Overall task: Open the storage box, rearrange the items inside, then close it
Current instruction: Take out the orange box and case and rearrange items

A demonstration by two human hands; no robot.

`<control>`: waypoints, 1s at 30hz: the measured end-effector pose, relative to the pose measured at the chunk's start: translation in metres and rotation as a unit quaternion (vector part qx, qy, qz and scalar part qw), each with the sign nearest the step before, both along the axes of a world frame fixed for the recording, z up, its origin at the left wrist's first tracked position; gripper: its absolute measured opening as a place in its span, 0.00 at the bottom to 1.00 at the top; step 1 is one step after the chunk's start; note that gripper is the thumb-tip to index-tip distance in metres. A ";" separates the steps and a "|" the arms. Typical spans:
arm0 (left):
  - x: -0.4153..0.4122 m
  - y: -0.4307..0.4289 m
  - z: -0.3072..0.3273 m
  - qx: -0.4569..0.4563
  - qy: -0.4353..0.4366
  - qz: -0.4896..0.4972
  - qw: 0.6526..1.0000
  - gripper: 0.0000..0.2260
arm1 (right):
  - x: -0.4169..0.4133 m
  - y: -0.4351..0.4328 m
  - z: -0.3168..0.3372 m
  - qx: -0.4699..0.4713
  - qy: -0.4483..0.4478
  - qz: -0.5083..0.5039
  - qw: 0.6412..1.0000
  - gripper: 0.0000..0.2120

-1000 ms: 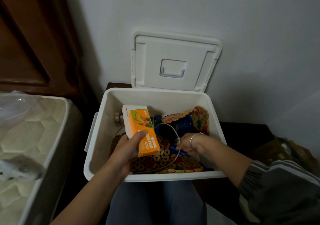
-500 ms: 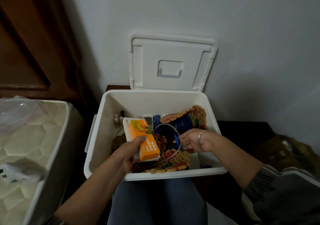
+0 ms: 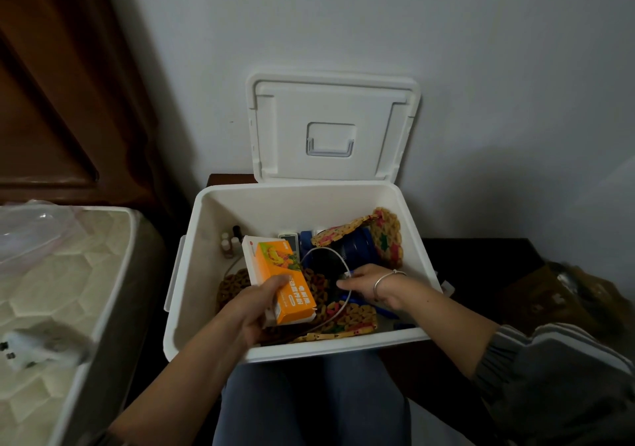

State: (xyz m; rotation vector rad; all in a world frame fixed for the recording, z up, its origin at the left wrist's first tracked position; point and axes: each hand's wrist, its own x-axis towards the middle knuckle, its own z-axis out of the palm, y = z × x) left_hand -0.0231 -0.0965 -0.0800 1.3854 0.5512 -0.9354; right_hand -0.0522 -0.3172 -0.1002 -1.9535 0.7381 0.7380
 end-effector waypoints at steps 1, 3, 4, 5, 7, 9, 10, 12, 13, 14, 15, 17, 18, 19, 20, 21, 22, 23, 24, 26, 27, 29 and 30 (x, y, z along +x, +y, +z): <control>-0.001 0.000 -0.001 0.005 -0.006 -0.006 1.000 0.21 | 0.000 0.002 0.001 -0.012 0.003 0.010 1.000 0.17; -0.001 0.001 -0.004 0.017 -0.023 -0.019 0.999 0.22 | 0.003 0.007 0.006 -0.026 0.014 0.016 0.999 0.17; -0.001 0.001 -0.004 0.021 -0.031 -0.023 0.999 0.22 | 0.004 0.009 0.008 -0.029 0.021 0.015 0.999 0.18; 0.000 0.001 -0.004 0.021 -0.038 -0.026 0.999 0.22 | 0.005 0.010 0.011 -0.034 0.026 0.016 0.999 0.19; 0.000 0.001 -0.004 0.018 -0.046 -0.025 0.998 0.22 | 0.007 0.012 0.016 -0.054 0.030 0.023 0.998 0.19; 0.000 0.001 -0.005 0.017 -0.049 -0.023 0.998 0.23 | 0.008 0.012 0.021 -0.070 0.020 0.029 0.997 0.18; 0.000 0.002 -0.005 0.016 -0.050 -0.023 0.998 0.23 | 0.007 0.012 0.024 -0.072 0.007 0.023 0.997 0.18; 0.001 0.002 -0.006 0.011 -0.050 -0.023 0.998 0.24 | 0.006 0.007 0.029 -0.079 -0.027 -0.009 0.996 0.16; 0.001 0.002 -0.006 0.007 -0.050 -0.026 0.998 0.24 | 0.004 0.004 0.032 -0.085 -0.048 -0.027 0.995 0.15; 0.001 0.002 -0.006 0.004 -0.050 -0.030 0.998 0.24 | 0.003 0.000 0.036 -0.087 -0.074 -0.042 0.993 0.13; 0.001 0.002 -0.006 0.000 -0.050 -0.034 0.998 0.23 | 0.001 -0.004 0.039 -0.087 -0.103 -0.050 0.990 0.12; 0.002 0.002 -0.009 -0.006 -0.052 -0.035 0.998 0.22 | -0.004 -0.008 0.044 -0.093 -0.160 -0.049 0.982 0.10; 0.002 0.002 -0.010 -0.006 -0.052 -0.035 0.998 0.22 | -0.007 -0.008 0.045 -0.101 -0.184 -0.041 0.977 0.10; 0.003 0.002 -0.011 -0.007 -0.052 -0.036 0.998 0.22 | -0.011 -0.009 0.044 -0.113 -0.204 -0.025 0.972 0.11; 0.003 0.001 -0.011 -0.008 -0.052 -0.038 0.998 0.22 | -0.014 -0.008 0.044 -0.126 -0.220 -0.002 0.967 0.14; 0.003 0.000 -0.010 -0.010 -0.052 -0.039 0.998 0.21 | -0.019 -0.008 0.043 -0.140 -0.233 0.026 0.962 0.17; 0.004 0.000 -0.010 -0.012 -0.052 -0.040 0.998 0.21 | -0.022 -0.007 0.041 -0.154 -0.247 0.058 0.955 0.19; 0.004 -0.001 -0.010 -0.011 -0.053 -0.041 0.998 0.21 | -0.025 -0.007 0.041 -0.173 -0.258 0.091 0.946 0.20; 0.004 -0.001 -0.011 -0.009 -0.055 -0.042 0.998 0.22 | -0.027 -0.007 0.040 -0.196 -0.266 0.119 0.936 0.19; 0.004 -0.001 -0.013 -0.004 -0.058 -0.042 0.997 0.22 | -0.031 -0.005 0.041 -0.248 -0.268 0.156 0.918 0.18; 0.004 -0.001 -0.014 -0.005 -0.060 -0.042 0.997 0.22 | -0.032 -0.003 0.040 -0.267 -0.261 0.168 0.912 0.18; 0.005 -0.001 -0.015 -0.008 -0.063 -0.044 0.997 0.22 | -0.033 -0.001 0.038 -0.288 -0.234 0.180 0.911 0.17; 0.005 -0.001 -0.016 -0.008 -0.065 -0.047 0.997 0.23 | -0.033 0.001 0.038 -0.293 -0.214 0.184 0.913 0.17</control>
